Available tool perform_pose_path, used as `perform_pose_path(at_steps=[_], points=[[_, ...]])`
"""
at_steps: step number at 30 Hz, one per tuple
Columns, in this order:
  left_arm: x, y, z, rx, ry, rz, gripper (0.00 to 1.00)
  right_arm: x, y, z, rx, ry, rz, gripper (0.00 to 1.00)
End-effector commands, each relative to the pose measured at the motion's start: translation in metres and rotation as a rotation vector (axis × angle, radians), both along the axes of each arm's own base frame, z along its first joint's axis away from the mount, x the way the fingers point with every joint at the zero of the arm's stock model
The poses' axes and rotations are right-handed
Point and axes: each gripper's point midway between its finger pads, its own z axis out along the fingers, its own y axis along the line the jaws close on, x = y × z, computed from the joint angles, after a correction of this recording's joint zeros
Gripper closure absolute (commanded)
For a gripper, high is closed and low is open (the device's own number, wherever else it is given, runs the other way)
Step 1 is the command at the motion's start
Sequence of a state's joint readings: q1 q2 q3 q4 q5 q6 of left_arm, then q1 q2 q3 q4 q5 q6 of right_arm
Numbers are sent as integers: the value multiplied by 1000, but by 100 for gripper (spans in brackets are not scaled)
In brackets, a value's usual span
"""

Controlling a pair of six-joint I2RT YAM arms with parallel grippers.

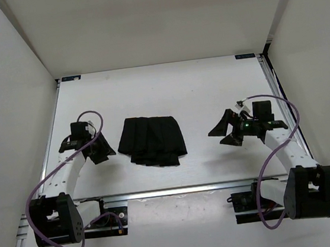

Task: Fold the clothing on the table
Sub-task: Fold the skirt

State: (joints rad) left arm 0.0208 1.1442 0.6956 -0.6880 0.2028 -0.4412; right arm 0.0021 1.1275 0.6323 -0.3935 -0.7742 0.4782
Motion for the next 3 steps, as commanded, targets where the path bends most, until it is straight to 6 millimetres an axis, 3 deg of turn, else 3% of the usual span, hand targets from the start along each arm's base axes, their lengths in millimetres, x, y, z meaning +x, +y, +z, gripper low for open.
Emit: perform_pose_path(at_steps=[1,3], points=[[5,4,7,-8,-54,-1,47,10,-10,6,-14,-47,-27,1],[5,8,7,3,-53,8,46,13,-13,6,1,-56,-45,1]])
